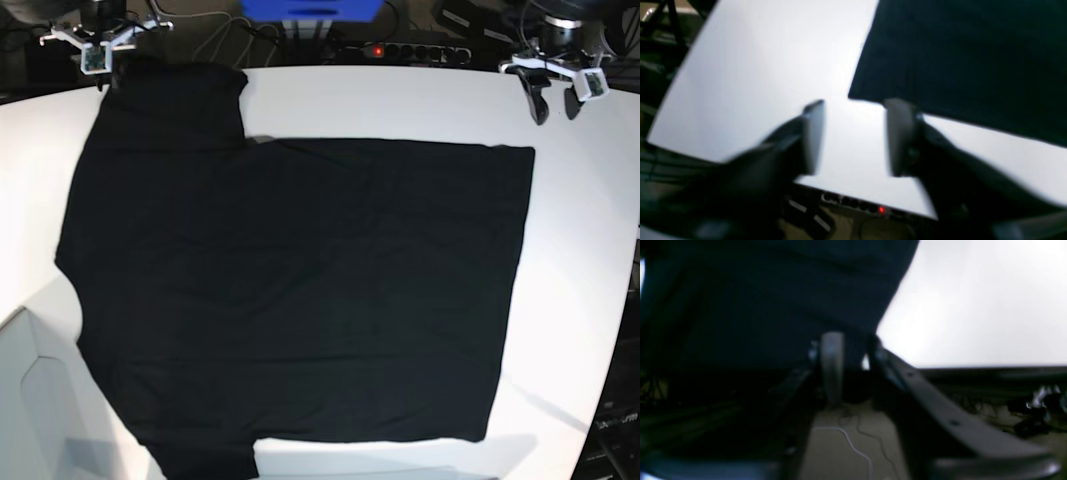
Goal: Fold the T-shirt properly
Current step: 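Lower both grippers onto the shirt's shoulder corners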
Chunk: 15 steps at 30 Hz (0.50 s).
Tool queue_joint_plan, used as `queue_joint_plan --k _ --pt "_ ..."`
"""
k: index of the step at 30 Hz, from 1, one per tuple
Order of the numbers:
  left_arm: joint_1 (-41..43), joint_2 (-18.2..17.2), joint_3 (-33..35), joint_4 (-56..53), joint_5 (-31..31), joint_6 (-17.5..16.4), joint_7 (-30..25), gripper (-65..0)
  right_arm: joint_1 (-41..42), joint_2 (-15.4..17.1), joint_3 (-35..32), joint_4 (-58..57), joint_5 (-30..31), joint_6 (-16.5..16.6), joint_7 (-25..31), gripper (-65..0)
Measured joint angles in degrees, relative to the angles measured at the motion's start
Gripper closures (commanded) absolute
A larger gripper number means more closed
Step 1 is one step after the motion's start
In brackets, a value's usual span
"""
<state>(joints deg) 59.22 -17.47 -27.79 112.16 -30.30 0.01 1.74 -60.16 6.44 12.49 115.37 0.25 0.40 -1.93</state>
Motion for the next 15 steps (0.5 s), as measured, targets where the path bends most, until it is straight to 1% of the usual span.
queue_joint_plan --k 1,3,4,5,8,10,12,15 --pt "-1.22 0.79 -0.66 -0.17 -0.02 0.0 0.24 -42.3 0.96 -0.5 -0.31 0.0 0.02 0.04 0.0 -24.1" --pt "-3.93 1.81 -1.9 -0.87 0.0 -0.17 -0.2 -42.6 2.71 -0.68 -1.38 -0.04 0.02 0.04 -0.04 -27.6" --pt "-5.53 1.9 -2.32 -1.81 -0.02 -0.2 -0.2 -42.6 3.45 -0.55 -2.01 -0.07 0.02 0.02 -0.46 -28.3" --pt "-7.48 1.95 -2.6 -3.1 0.02 0.07 1.09 -42.6 4.2 -0.48 -2.54 -0.07 0.04 0.04 -1.07 -28.5" --pt "-13.35 2.27 -2.58 -6.99 0.0 -0.33 8.7 -42.6 7.1 -0.31 -4.28 -0.07 0.02 0.02 -5.03 -28.5" --pt "-17.29 2.56 -2.51 -9.51 0.04 -0.46 11.82 -42.6 8.46 -0.48 -5.27 -0.09 0.04 0.0 -6.95 -28.5" --pt "-20.33 2.56 -2.32 -11.45 0.0 -0.04 12.2 -42.6 9.18 -0.5 -6.14 -0.13 0.04 0.04 -8.63 -28.5" --pt "-23.15 2.47 -0.55 -13.75 0.33 -0.13 11.89 -42.6 9.16 -0.59 -6.36 -0.15 0.04 0.04 -9.05 -28.5"
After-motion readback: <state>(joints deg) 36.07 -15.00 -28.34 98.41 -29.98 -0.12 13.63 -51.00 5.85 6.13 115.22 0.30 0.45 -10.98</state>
